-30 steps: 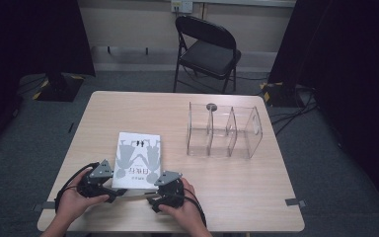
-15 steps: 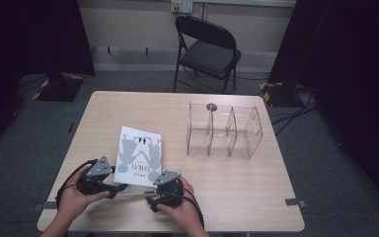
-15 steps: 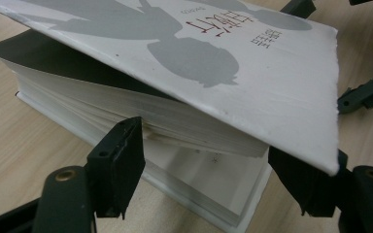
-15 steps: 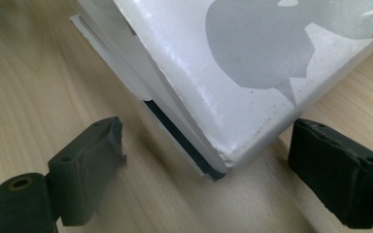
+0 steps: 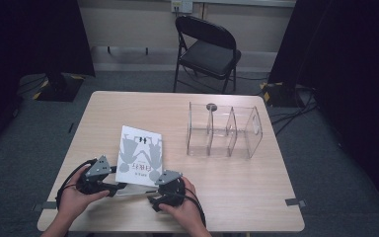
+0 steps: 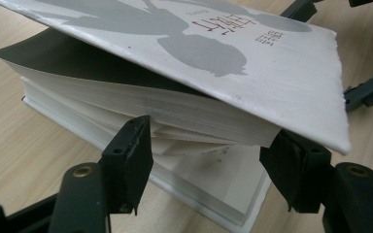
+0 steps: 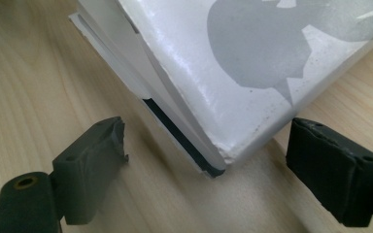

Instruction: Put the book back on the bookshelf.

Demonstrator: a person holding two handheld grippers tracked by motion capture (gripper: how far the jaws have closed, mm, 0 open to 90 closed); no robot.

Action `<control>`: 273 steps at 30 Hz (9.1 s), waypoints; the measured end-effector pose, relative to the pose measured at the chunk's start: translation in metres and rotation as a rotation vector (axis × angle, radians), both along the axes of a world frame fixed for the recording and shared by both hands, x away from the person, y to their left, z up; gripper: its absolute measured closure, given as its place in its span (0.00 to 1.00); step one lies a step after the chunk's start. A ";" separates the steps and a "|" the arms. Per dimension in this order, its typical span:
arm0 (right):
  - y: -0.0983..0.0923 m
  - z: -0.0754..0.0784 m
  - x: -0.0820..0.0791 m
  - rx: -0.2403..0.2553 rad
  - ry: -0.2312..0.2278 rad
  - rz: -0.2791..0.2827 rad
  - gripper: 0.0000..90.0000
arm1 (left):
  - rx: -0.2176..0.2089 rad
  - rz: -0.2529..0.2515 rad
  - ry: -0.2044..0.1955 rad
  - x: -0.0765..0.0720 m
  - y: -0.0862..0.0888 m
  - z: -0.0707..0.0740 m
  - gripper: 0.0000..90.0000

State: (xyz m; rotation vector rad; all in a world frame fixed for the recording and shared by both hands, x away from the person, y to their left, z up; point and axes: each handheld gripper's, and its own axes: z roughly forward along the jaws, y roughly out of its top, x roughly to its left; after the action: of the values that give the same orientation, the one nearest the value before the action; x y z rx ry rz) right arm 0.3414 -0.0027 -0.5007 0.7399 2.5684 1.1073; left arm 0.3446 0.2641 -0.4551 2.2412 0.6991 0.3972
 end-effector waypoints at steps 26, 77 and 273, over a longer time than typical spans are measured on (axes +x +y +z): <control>0.007 0.024 -0.001 -0.040 -0.104 0.043 0.13 | -0.013 0.014 0.001 0.000 -0.001 -0.002 0.41; 0.042 0.042 -0.007 -0.208 -0.390 -0.013 0.56 | 0.022 0.036 0.061 0.009 0.004 -0.009 0.27; -0.013 0.050 -0.004 -0.140 -0.023 0.136 0.26 | 0.118 -0.088 0.112 0.025 -0.004 -0.014 0.67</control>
State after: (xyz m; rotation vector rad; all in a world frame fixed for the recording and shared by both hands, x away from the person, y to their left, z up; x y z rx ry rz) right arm 0.3379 -0.0154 -0.4502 0.5237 2.6767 0.9544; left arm 0.3699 0.2597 -0.4692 2.4110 0.6467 0.2776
